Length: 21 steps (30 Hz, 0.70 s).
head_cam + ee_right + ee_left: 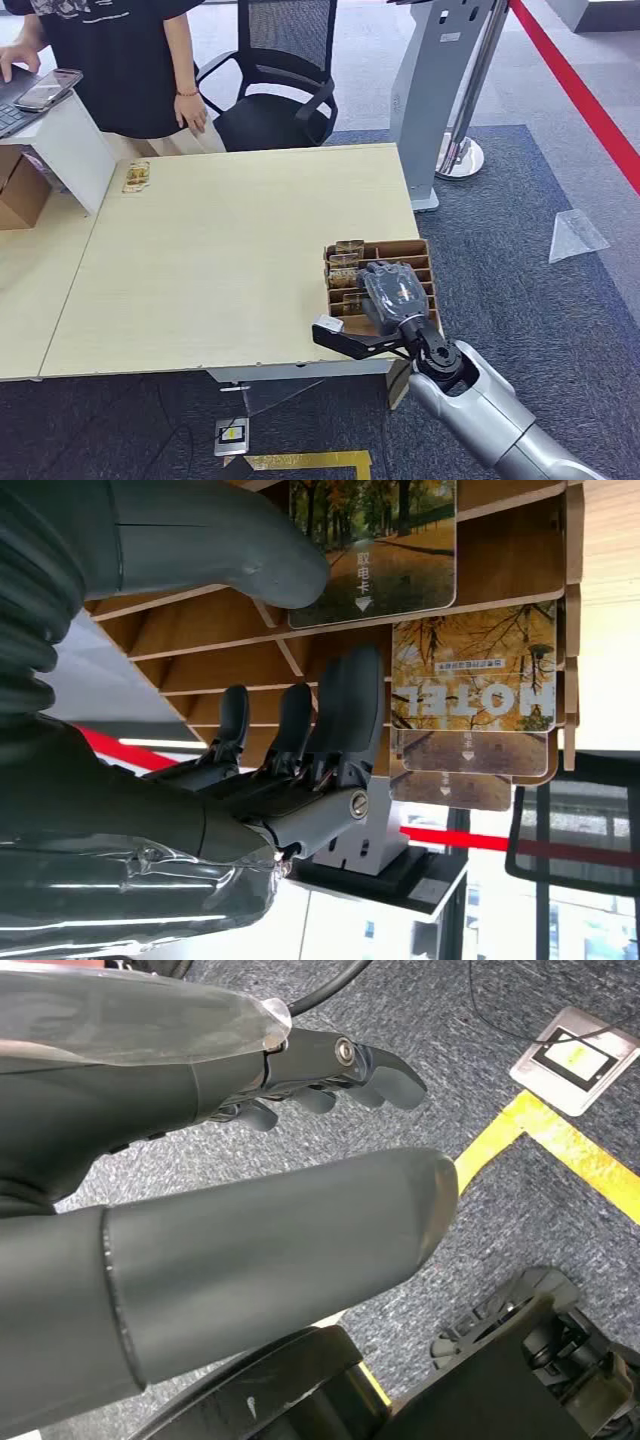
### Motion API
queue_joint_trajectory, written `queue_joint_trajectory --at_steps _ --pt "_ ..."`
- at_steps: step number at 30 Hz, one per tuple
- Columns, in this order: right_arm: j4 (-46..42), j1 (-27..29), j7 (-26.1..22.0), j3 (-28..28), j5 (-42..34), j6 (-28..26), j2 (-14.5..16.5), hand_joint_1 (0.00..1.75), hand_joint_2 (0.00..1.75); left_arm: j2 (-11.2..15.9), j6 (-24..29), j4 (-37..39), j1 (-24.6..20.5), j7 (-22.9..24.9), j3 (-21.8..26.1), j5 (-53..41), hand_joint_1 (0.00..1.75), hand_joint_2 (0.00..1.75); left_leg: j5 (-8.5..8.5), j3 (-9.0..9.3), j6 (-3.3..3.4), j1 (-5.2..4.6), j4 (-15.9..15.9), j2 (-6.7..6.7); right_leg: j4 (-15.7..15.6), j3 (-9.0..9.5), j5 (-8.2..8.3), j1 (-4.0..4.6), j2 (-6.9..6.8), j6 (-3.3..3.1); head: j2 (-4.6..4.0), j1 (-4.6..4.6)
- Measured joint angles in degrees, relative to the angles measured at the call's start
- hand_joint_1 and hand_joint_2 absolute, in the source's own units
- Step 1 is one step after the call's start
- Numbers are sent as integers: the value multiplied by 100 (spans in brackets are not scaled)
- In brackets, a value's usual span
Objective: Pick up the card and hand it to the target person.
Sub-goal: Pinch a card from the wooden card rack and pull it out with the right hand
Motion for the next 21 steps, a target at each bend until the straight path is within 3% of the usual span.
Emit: queue_joint_trajectory --at_steps 14,21 --pt "-11 37 42 1 122 78 0 90 175 0 0 0 -1 0 0 -2 0 0 0 0 0 0 0 1 0 -2 0 0 1 0 0 0" --pt "-56 85 62 -7 191 126 -8 100 175 0 0 0 -2 0 0 -12 0 0 0 0 0 0 0 1 0 -3 0 0 1 0 0 0"
